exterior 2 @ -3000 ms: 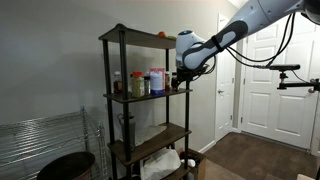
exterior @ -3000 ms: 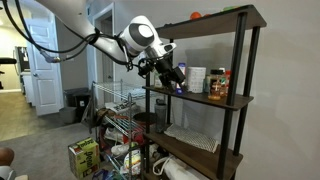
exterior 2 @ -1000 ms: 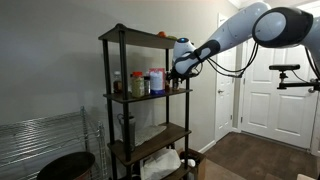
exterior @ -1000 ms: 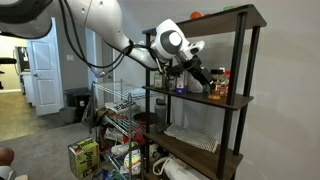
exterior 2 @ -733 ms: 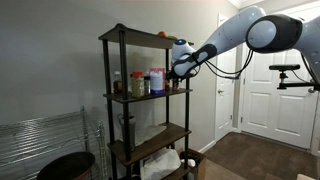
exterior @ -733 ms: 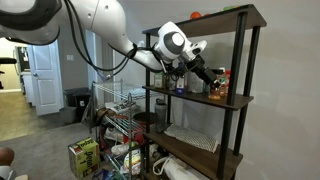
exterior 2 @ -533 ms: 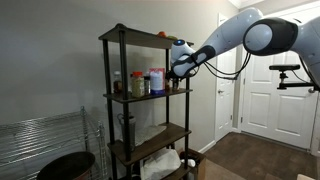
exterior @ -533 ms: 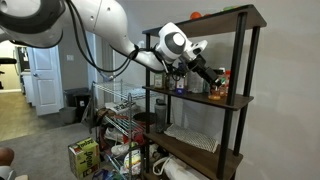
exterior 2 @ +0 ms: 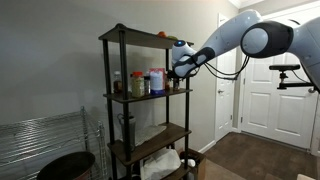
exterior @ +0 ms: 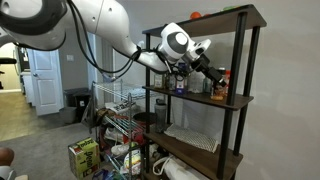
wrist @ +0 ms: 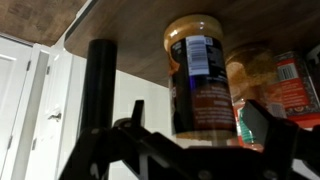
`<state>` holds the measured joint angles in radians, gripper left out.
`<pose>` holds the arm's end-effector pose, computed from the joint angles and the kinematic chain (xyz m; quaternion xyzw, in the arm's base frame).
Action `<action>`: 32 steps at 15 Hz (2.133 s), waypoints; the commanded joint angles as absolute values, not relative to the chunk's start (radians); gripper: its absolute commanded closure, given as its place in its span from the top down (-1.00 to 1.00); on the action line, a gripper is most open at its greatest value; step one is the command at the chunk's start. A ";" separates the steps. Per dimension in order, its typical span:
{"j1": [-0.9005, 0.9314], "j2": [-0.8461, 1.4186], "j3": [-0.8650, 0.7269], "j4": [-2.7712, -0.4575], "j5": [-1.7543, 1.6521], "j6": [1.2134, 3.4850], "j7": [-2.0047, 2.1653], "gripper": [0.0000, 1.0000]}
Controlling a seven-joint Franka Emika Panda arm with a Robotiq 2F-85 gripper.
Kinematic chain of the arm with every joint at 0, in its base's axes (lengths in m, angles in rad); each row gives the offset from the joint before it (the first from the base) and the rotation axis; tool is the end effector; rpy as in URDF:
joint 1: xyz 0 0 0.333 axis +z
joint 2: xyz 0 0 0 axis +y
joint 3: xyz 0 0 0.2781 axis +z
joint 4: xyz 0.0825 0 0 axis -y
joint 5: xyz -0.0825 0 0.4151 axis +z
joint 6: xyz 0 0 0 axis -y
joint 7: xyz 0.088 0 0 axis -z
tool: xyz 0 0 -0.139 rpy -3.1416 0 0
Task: Move the black bottle to the left
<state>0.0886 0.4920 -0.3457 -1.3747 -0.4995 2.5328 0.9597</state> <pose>0.7628 -0.1519 0.4613 0.8358 -0.3557 0.3935 0.1413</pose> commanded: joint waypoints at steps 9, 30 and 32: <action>0.106 0.495 -0.373 -1.377 -0.516 2.530 0.998 -0.21; 0.139 0.218 -0.298 -1.649 -0.747 2.495 0.958 -0.45; 0.124 0.175 -0.272 -1.689 -0.756 2.485 0.946 -0.45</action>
<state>0.1534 0.2779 -0.3236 -1.5925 -0.7178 2.5045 0.9687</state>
